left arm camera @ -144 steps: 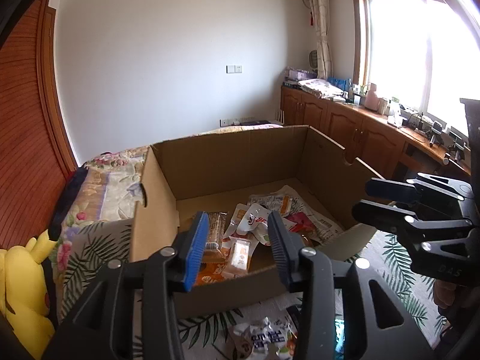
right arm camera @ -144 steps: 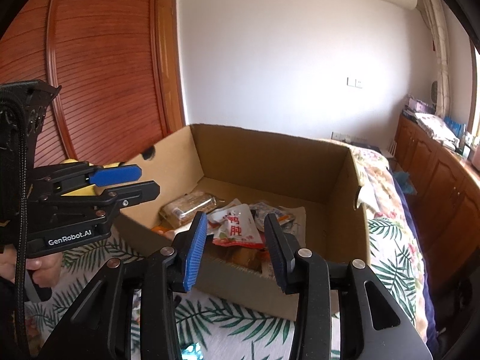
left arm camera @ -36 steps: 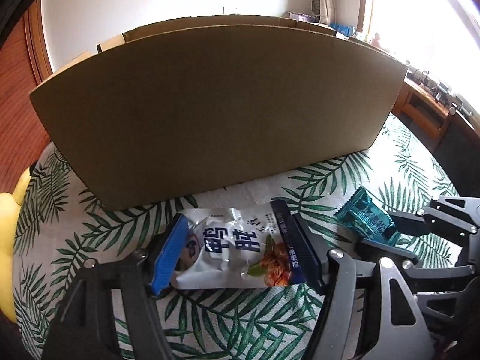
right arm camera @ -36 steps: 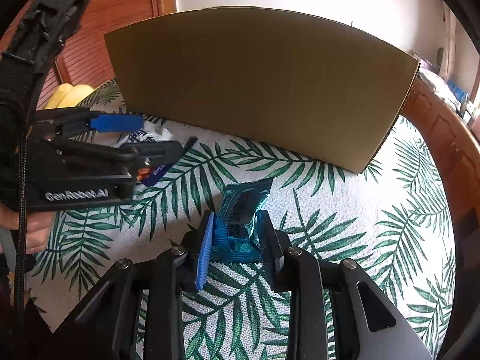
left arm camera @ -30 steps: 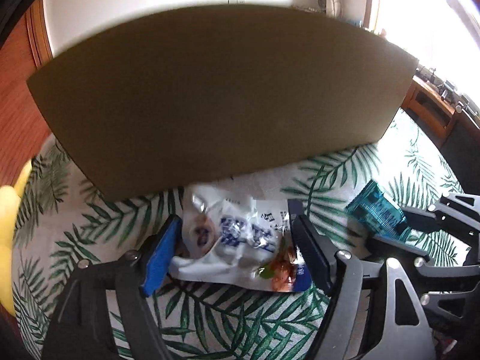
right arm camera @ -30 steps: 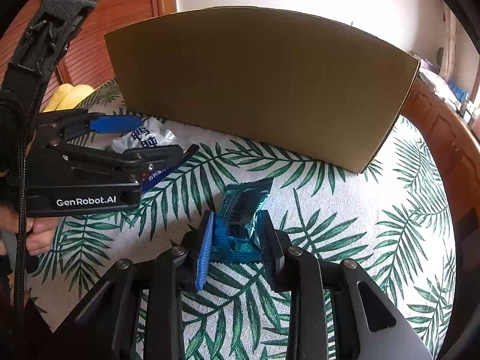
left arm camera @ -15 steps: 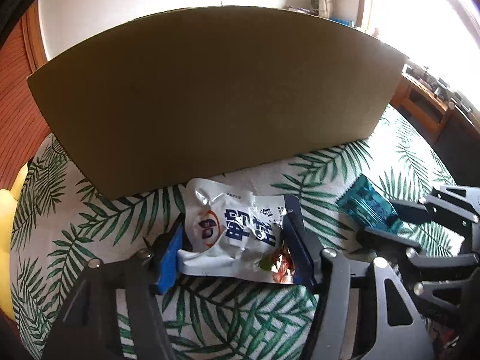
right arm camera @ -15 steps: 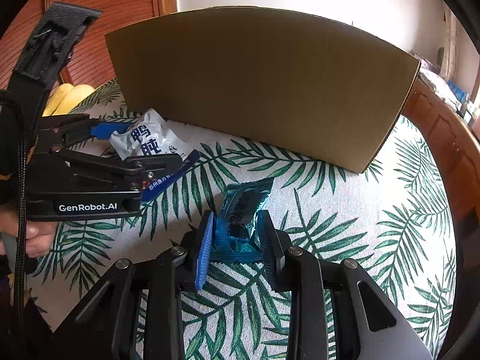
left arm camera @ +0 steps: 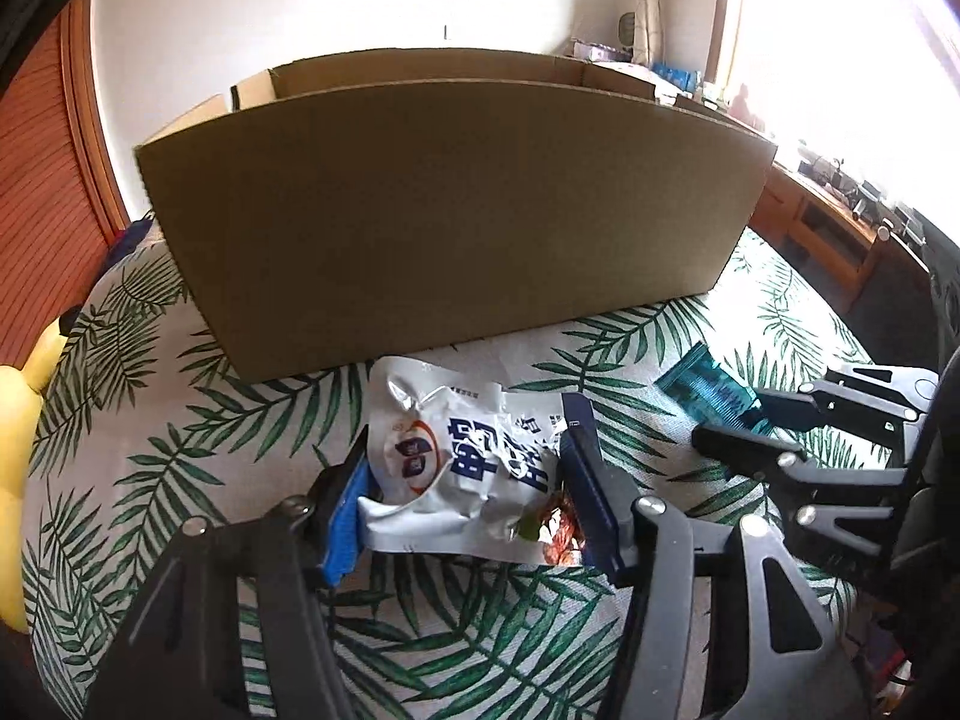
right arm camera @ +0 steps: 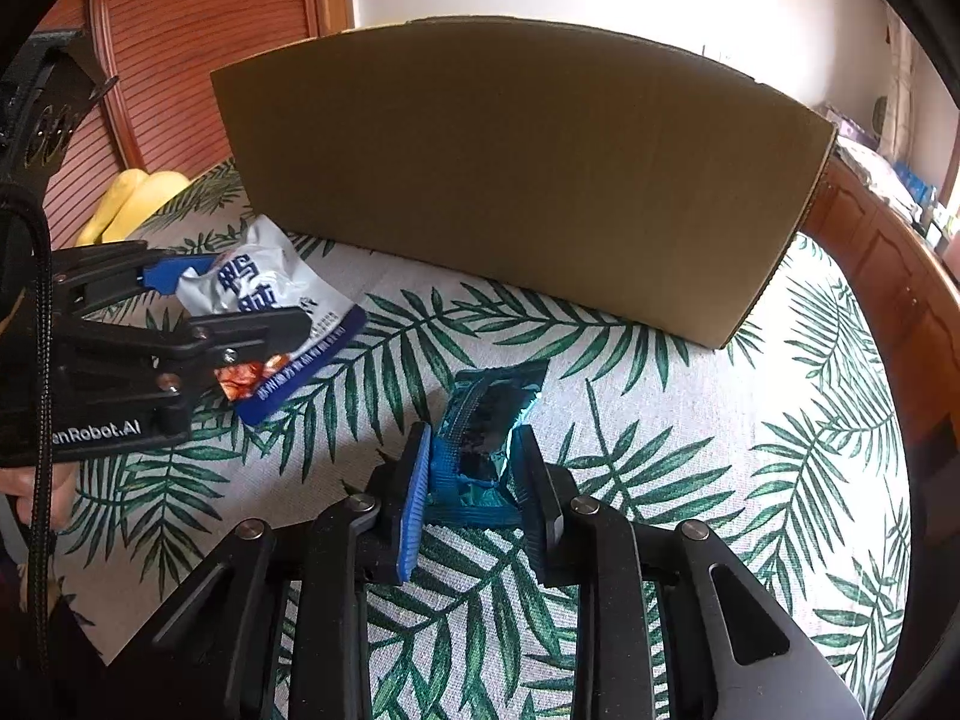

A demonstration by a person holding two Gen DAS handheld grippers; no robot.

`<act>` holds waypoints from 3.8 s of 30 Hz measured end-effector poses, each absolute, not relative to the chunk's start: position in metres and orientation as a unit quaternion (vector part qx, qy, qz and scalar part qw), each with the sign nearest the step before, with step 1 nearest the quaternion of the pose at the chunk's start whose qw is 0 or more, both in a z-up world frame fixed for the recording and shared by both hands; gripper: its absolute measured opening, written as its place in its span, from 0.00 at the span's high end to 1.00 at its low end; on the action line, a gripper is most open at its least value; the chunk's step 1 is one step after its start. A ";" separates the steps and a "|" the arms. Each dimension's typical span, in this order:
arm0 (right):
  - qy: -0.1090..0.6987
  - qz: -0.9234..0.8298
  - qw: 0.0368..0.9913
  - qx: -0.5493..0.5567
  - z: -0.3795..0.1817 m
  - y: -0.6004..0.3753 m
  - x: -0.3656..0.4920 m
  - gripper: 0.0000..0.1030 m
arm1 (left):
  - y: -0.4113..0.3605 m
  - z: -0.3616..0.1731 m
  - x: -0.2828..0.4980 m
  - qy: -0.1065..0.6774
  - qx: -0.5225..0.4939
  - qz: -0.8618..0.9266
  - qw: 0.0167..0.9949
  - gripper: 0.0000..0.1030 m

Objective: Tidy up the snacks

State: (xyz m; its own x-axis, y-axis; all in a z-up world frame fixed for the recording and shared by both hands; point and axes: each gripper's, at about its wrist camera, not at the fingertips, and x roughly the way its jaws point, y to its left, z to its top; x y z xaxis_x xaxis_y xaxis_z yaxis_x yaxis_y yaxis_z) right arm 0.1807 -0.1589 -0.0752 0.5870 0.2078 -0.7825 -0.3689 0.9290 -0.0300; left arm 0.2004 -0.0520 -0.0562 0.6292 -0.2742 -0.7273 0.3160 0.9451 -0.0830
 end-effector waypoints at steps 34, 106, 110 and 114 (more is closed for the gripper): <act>0.296 0.132 0.943 -0.074 0.027 -0.200 0.171 0.76 | -0.042 0.046 0.213 0.293 0.001 -0.193 0.936 0.43; 0.278 0.156 0.946 -0.061 0.044 -0.178 0.241 0.71 | -0.045 0.059 0.259 0.273 0.033 -0.141 0.951 0.34; 0.272 0.150 0.948 -0.060 0.053 -0.179 0.220 0.68 | -0.045 0.064 0.239 0.269 0.037 -0.136 0.953 0.33; 0.271 0.142 0.951 -0.053 0.056 -0.182 0.204 0.60 | -0.045 0.067 0.219 0.267 0.042 -0.130 0.954 0.31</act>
